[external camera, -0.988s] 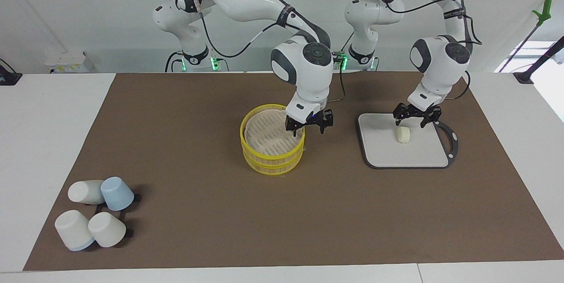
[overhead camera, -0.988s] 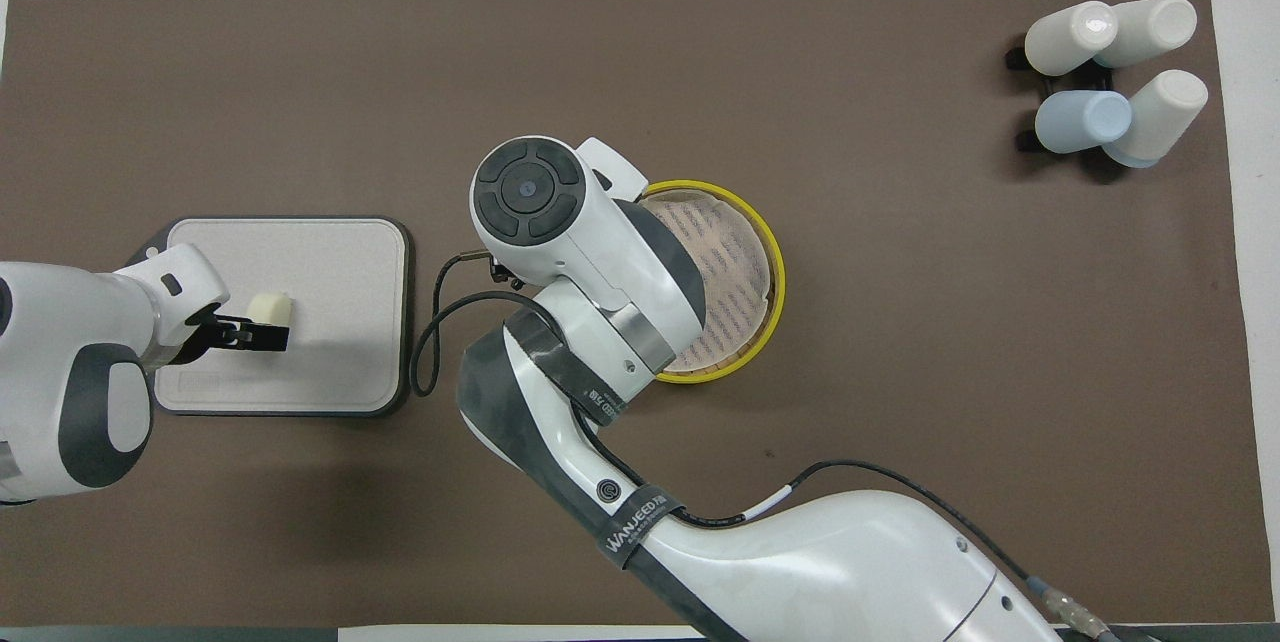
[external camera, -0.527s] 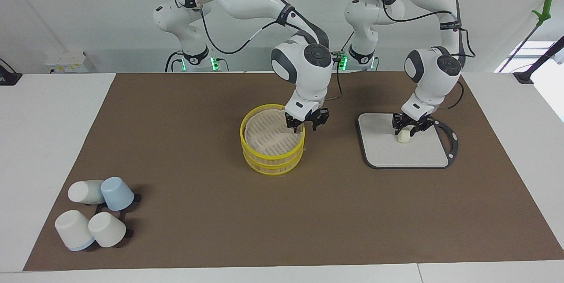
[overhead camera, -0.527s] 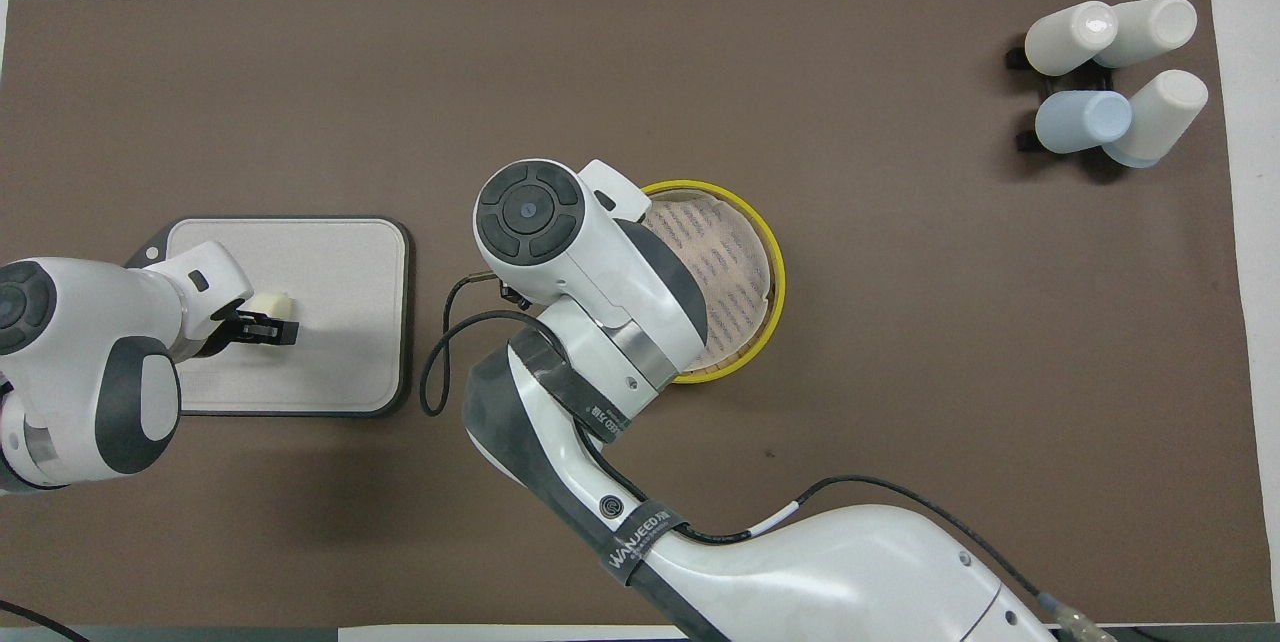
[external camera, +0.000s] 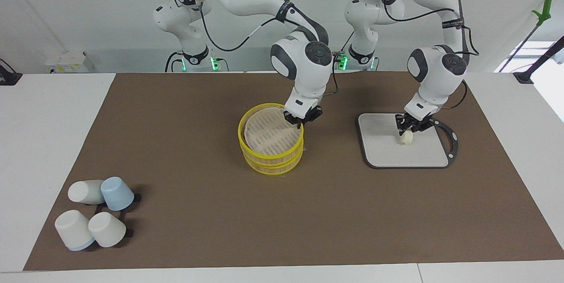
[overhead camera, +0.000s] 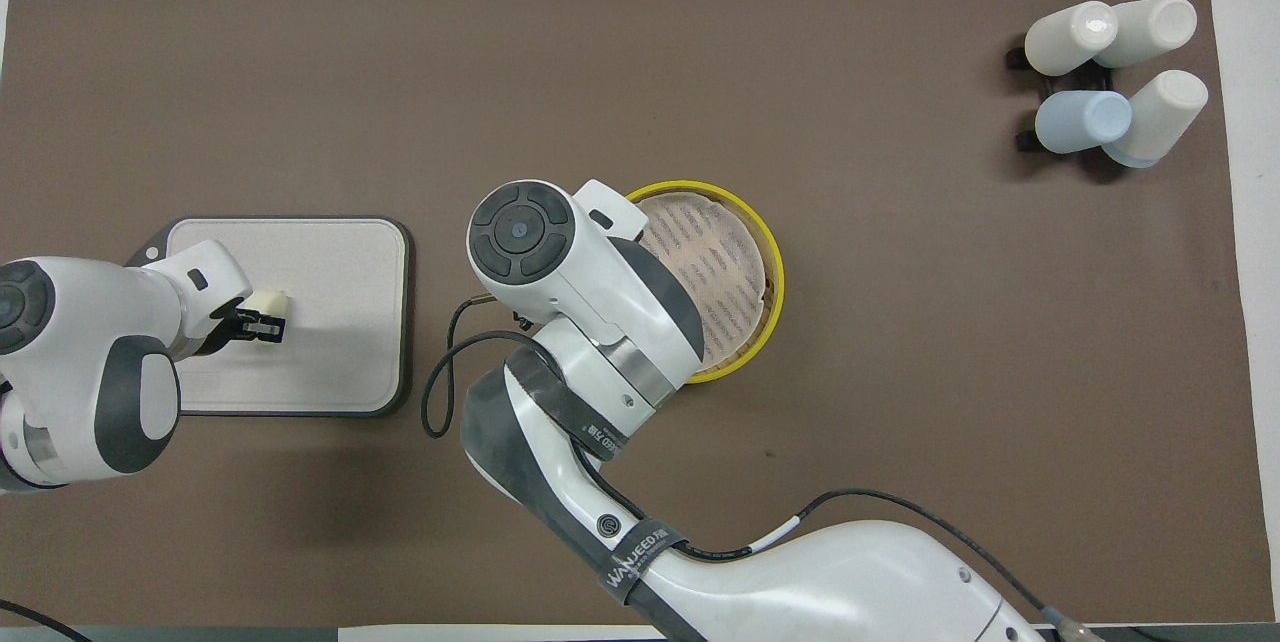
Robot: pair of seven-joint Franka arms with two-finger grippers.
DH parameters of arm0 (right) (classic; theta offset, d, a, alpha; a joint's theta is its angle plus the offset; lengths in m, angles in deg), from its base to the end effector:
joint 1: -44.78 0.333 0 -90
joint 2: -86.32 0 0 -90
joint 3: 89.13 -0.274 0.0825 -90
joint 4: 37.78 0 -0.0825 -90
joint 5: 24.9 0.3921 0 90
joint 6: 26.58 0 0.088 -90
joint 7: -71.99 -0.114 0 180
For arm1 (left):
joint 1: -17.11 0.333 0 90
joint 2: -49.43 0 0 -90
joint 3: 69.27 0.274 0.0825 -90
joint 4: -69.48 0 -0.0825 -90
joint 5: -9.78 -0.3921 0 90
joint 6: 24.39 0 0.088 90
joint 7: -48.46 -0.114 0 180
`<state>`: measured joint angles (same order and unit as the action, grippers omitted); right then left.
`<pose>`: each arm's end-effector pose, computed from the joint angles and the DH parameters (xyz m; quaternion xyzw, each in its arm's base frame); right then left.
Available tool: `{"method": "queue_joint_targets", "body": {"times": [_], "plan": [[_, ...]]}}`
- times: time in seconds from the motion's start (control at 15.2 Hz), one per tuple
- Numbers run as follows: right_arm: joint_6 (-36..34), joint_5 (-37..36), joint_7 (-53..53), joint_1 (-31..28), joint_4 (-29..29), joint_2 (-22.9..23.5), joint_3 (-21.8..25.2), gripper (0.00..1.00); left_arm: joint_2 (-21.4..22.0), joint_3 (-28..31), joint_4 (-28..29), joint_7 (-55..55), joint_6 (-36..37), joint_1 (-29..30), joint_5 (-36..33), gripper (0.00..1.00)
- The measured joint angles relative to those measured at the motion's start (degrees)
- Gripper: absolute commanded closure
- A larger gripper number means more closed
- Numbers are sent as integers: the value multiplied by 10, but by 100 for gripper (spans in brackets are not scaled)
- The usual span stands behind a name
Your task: Place bun in steamer
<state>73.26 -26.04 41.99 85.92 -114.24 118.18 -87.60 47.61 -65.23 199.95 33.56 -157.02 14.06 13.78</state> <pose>0.5256 0.4363 0.3517 0.9933 0.0874 -0.0510 0.0560 0.5254 0.0075 0.2880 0.9949 -0.0977 0.0064 0.0240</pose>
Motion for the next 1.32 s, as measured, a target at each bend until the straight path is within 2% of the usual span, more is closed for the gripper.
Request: {"method": "queue_joint_targets", "body": {"times": [0.13, 0.26, 0.4, 0.53, 0.66, 0.79, 0.99, 1.19, 1.25, 1.32], "plan": [[-76, -19, 38, -27, 30, -10, 6, 100, -1, -1, -79, 52, 96, -20, 17, 70], [-121, -27, 111, -80, 44, -37, 14, 100, -13, -4, -178, 169, 185, -64, 20, 70], [-183, -27, 205, -153, 42, -69, 17, 100, -43, -7, -278, 321, 227, -138, 21, 70], [-213, -27, 302, -227, 35, -89, 18, 100, -79, -10, -336, 467, 227, -227, 21, 70], [-214, -26, 362, -276, 26, -92, 18, 100, -110, -12, -348, 576, 176, -316, 20, 70], [-214, -26, 374, -285, 17, -91, 17, 100, -136, -12, -328, 638, 111, -383, 20, 70], [-213, -33, 374, -269, 8, -91, 12, 100, -184, -9, -299, 682, 43, -425, 7, 70], [-213, -37, 373, -263, 1, -92, 12, 100, -222, -9, -292, 699, 4, -433, -6, 67], [-213, -37, 373, -263, 0, -92, 12, 100, -228, -8, -292, 700, -2, -433, -6, 56], [-213, -37, 373, -264, -1, -92, 12, 100, -231, -8, -291, 701, -7, -433, -6, 35]]}}
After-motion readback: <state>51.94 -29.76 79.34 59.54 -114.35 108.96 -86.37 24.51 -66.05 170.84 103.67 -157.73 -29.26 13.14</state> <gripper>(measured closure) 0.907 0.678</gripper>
